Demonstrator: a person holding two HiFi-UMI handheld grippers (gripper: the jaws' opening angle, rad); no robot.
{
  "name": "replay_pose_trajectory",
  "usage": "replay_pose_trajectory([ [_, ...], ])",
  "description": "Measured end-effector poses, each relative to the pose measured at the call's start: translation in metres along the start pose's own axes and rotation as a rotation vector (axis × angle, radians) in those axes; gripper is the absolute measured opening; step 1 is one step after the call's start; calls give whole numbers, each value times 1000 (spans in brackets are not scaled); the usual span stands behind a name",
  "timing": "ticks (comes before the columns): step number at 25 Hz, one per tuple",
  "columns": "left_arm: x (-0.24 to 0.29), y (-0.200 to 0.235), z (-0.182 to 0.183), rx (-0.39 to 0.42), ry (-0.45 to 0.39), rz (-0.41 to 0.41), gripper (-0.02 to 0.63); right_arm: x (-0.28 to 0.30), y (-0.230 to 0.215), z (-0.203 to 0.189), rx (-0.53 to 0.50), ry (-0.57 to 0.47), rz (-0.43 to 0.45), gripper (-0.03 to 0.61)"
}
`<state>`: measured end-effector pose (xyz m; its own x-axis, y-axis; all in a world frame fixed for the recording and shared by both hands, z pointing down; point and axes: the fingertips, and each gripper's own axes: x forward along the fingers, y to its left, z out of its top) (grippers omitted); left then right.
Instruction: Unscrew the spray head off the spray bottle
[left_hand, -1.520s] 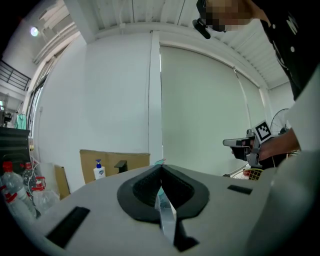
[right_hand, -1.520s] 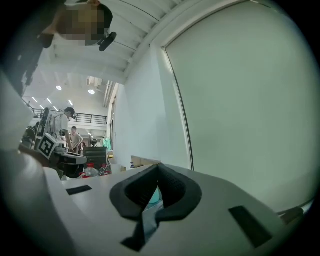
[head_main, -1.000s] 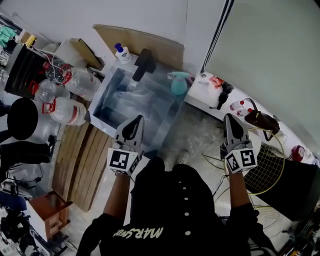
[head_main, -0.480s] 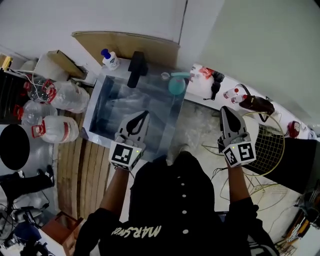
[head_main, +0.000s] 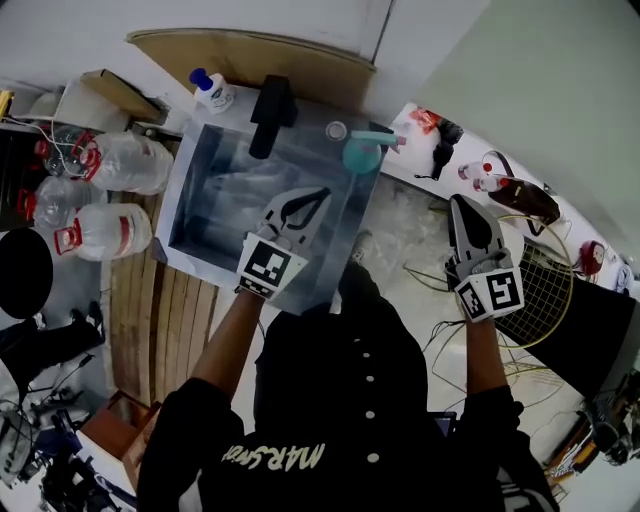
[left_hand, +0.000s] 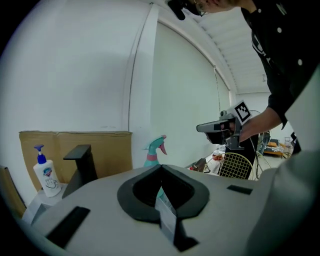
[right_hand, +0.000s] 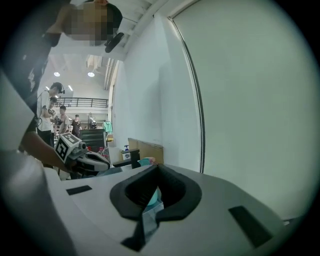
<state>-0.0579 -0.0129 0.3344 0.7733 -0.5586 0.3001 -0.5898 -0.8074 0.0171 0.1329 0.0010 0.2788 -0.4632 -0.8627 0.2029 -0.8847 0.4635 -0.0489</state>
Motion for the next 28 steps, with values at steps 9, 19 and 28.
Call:
replay_pose_trajectory([
  [9,63,18,-29,-10,19,-54,48,51,-36,-29,-13,28,78,12],
  [19,120,24,-68,32,71,-138,379,87,-57,-65,-46,81,166,12],
  [28,157,19,-82,61,81,-189,390,107,-62,-72,-79,98,237,12],
])
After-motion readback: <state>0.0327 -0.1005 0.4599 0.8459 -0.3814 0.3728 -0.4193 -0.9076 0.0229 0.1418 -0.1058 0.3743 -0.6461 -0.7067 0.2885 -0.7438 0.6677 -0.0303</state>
